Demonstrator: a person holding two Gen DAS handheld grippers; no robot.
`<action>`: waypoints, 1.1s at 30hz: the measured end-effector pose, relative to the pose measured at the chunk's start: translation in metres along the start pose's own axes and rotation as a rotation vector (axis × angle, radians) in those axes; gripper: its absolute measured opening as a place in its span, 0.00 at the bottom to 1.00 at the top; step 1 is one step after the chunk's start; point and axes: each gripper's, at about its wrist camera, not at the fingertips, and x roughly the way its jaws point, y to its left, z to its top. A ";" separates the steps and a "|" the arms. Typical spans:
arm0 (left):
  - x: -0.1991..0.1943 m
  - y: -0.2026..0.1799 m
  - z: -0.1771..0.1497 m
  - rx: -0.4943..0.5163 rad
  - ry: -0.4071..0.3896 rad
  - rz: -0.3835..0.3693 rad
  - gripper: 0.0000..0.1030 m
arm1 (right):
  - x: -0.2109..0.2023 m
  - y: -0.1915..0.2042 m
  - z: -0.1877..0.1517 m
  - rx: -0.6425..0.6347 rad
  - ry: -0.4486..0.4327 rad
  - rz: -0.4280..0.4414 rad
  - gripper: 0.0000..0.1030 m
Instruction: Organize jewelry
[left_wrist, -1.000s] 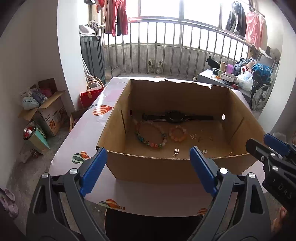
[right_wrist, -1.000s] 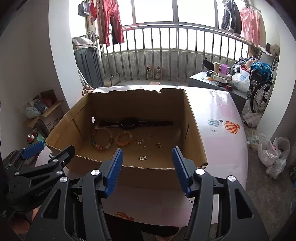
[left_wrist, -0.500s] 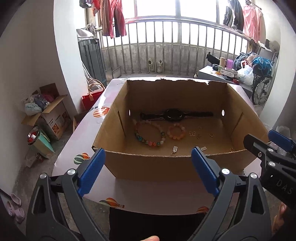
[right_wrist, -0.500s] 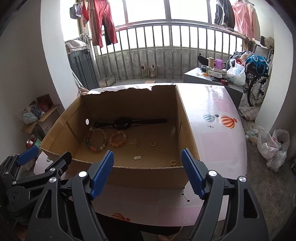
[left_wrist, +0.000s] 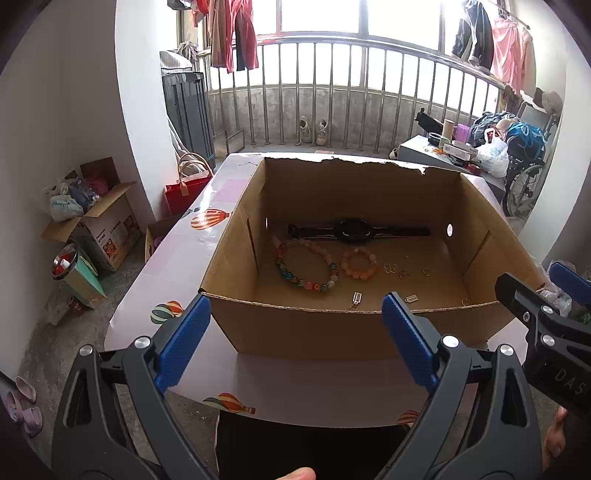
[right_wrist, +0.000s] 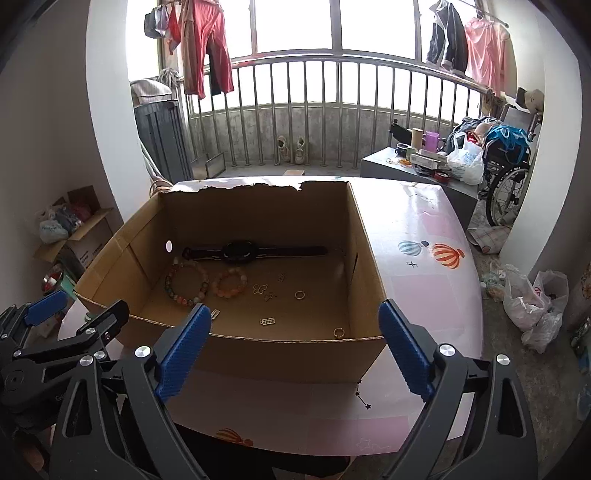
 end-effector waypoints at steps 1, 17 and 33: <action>0.000 0.000 0.000 0.000 0.000 0.003 0.87 | 0.000 -0.002 0.000 0.002 -0.002 0.000 0.87; -0.003 -0.009 -0.003 0.003 0.015 -0.023 0.87 | -0.003 -0.007 0.000 0.018 -0.006 -0.004 0.89; -0.006 -0.009 -0.002 0.008 -0.001 0.007 0.88 | -0.003 -0.010 -0.001 0.019 -0.003 -0.005 0.89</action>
